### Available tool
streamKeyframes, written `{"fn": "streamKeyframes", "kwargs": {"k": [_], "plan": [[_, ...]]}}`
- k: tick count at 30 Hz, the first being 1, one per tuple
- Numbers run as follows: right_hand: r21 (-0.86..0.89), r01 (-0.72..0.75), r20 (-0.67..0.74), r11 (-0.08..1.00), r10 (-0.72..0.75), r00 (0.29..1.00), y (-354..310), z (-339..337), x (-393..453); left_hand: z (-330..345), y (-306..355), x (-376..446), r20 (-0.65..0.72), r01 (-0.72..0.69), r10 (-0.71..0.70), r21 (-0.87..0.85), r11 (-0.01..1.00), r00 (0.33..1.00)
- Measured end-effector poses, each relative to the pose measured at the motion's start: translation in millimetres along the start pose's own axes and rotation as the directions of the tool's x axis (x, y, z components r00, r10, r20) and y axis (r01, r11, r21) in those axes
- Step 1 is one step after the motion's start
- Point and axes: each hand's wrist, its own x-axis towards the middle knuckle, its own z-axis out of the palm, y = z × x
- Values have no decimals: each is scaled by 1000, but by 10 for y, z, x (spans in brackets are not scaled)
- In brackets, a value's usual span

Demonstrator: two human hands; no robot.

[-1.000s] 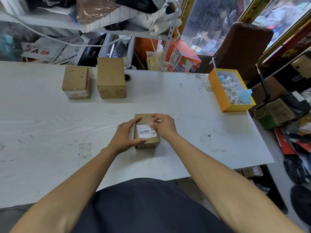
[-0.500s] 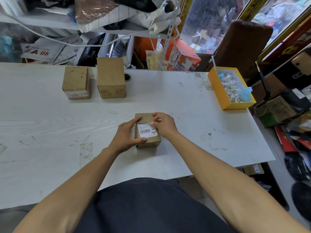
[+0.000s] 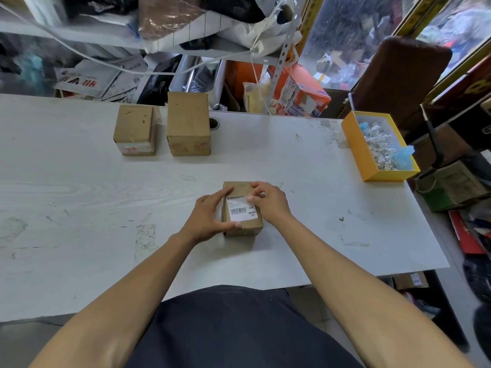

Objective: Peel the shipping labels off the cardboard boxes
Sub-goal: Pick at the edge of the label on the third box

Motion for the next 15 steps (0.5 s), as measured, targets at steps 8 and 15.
{"fn": "streamKeyframes", "kwargs": {"k": [8, 15], "plan": [[27, 15, -6, 1000, -15, 1000, -16, 8, -12, -12, 33, -15, -1, 19, -19, -3, 1000, 1000], [46, 13, -16, 999, -13, 1000, -16, 8, -30, -19, 17, -19, 11, 24, -23, -29, 999, 1000]]}}
